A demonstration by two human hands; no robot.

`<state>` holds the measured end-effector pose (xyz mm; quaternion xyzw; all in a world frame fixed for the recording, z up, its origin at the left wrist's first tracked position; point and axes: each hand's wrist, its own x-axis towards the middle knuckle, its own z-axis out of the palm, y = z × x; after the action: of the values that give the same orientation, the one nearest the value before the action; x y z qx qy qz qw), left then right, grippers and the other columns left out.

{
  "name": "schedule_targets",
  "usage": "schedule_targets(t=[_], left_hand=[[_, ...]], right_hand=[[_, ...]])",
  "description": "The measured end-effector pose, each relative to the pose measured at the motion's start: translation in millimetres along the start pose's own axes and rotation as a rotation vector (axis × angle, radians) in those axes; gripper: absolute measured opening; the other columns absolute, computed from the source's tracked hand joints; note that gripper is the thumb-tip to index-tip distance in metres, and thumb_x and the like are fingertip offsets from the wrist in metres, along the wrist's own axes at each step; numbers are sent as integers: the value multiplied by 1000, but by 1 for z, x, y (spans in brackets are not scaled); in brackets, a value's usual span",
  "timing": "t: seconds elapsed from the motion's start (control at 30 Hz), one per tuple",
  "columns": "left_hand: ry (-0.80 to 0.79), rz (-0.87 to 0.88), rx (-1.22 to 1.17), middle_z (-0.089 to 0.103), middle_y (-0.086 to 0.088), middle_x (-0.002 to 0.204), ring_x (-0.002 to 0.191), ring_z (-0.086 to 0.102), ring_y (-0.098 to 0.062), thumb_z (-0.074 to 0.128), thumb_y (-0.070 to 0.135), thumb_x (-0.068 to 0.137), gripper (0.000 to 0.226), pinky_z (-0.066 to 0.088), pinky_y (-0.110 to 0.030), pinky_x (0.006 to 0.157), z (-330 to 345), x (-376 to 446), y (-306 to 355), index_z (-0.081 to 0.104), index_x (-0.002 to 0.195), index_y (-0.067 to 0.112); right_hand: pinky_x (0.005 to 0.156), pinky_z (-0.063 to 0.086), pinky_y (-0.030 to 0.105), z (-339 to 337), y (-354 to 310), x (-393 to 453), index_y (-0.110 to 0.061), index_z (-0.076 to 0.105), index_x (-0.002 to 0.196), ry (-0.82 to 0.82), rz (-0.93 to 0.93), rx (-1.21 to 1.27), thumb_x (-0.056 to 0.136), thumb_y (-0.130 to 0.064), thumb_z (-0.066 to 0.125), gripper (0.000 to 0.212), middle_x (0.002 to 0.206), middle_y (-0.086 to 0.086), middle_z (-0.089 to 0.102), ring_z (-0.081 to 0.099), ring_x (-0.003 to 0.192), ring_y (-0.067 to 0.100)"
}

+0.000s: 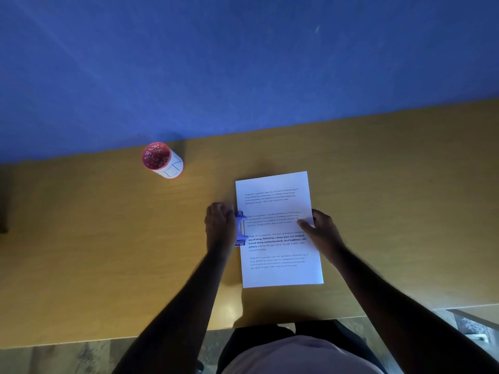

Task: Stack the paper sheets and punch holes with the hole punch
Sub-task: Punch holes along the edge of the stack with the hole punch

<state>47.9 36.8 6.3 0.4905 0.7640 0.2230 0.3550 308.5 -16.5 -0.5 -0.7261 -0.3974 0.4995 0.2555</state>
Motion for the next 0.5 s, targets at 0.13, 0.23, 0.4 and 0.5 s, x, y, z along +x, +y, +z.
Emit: schedule_targets(t=[0.13,0.23,0.4,0.5], left_hand=[[-45,-107,-103,66,3,103,85,62,-9,54,27,104,9,49,-22,67,-6,-19,-1,60,104,20],[-40,-136,-122,64,12,93,80,57,4,59,24,103,13,42,-4,58,-6,-30,-6,64,111,15],[-21,-127,-137,66,-1,105,87,60,-11,63,17,100,23,41,0,60,-7,-34,-8,67,120,7],[5,-135,-165,68,-5,109,90,61,-16,63,16,101,24,41,0,59,-8,-33,-8,67,121,5]], right_hand=[[66,52,26,0,-1,-4,-15,71,111,0,7,0,97,-21,67,16,100,-6,78,75,87,11],[60,50,19,-1,-3,-6,-15,70,109,3,15,-2,98,-20,66,13,99,-5,77,73,86,10],[56,47,11,-8,-4,-10,-15,70,110,30,6,0,98,-18,66,13,98,-4,76,71,83,5],[64,53,20,-14,-2,-12,-15,70,114,46,4,30,98,-18,66,17,102,-4,77,73,89,12]])
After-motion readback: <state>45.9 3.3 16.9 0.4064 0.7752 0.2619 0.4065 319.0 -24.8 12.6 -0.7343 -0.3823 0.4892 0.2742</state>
